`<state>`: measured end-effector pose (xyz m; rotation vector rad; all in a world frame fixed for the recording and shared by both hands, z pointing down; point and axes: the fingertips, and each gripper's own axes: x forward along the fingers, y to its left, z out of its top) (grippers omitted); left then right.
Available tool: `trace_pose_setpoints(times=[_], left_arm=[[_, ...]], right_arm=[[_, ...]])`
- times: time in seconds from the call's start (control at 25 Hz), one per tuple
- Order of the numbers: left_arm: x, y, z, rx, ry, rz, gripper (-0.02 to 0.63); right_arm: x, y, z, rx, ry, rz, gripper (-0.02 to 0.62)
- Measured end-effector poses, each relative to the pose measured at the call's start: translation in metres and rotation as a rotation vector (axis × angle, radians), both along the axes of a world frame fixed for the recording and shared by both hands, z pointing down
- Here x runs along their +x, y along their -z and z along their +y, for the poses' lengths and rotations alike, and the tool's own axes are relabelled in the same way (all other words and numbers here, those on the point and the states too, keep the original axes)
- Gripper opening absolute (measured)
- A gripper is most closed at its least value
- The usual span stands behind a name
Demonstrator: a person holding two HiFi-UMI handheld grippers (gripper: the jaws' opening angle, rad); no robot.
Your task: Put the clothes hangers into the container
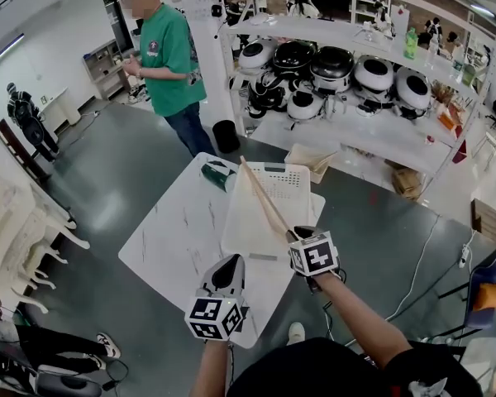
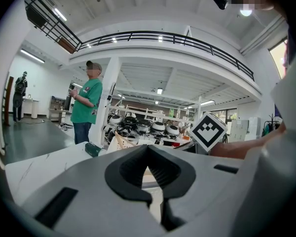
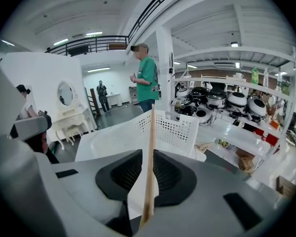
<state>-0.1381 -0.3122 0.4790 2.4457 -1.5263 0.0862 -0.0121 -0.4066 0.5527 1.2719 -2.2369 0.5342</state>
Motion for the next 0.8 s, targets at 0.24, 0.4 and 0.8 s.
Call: trace_pose_setpoints(times=[0.24,0.4,0.8], left_arm=[[0.001,0.004,0.007,0.006,-0.01,-0.001,0.005],[0.003,0.006,0.018,0.009,-0.023,-0.004,0.005],[0.012,0.016,0.054,0.027,-0.081,-0.006,0.005]], right_arm=[[-0.005,0.028,0.011,0.072,0.018,-0.029,0.074],[-0.011,0.047,0.026,0.117,0.043,-0.043,0.071],[-0.023,0.088,0.077,0.258,0.081,-0.089,0.025]])
